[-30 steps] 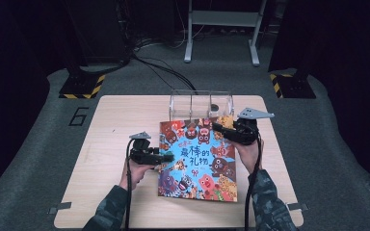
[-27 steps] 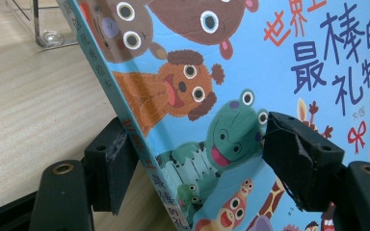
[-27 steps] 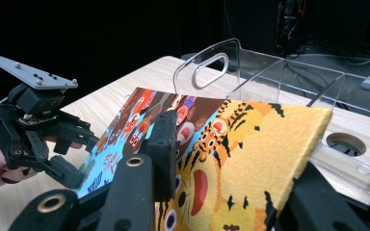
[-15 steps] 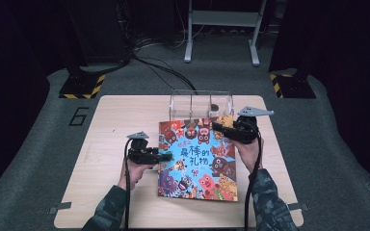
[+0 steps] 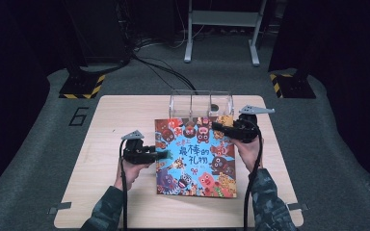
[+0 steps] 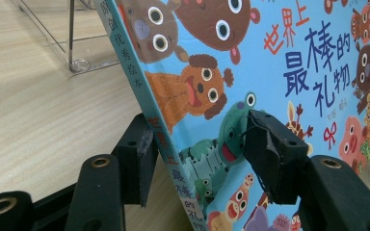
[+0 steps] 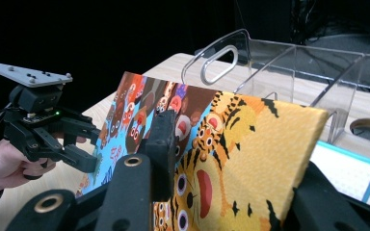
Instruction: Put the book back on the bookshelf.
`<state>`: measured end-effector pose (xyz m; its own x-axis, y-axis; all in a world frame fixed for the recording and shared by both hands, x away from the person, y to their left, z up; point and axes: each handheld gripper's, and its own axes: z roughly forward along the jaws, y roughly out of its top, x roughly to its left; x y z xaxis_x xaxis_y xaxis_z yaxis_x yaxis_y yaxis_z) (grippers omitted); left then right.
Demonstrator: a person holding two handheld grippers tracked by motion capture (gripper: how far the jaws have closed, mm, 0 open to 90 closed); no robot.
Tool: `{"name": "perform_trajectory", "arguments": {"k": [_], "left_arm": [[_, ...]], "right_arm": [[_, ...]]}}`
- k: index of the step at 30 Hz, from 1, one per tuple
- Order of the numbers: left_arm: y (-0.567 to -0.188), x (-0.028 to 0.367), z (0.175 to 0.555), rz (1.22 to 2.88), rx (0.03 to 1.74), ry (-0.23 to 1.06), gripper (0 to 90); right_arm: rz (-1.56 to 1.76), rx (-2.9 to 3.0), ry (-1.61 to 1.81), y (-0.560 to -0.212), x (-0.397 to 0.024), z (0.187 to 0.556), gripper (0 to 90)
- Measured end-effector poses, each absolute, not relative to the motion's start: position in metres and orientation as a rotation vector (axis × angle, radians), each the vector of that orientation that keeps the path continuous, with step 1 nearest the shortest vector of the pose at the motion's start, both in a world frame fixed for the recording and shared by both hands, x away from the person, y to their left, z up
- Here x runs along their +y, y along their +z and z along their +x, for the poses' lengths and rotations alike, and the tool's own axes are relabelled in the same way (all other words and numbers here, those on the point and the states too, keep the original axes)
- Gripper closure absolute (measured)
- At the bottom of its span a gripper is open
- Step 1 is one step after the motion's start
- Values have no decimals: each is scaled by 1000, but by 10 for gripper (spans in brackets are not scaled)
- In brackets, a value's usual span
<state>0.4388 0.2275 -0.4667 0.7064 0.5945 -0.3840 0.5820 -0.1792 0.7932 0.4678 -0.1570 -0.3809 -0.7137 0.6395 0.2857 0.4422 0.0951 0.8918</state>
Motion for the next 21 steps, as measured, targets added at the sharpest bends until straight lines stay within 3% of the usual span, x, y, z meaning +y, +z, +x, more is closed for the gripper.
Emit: {"name": "perform_trajectory", "arguments": {"k": [10,21], "left_arm": [[-453,230,431,1868,866,143,546],[-447,235,428,1882,877,185,558]], "right_arm": [[1175,2293,1531,-384,-160,472,487],[1193,2315,1457,-377,-150,473,462]]}}
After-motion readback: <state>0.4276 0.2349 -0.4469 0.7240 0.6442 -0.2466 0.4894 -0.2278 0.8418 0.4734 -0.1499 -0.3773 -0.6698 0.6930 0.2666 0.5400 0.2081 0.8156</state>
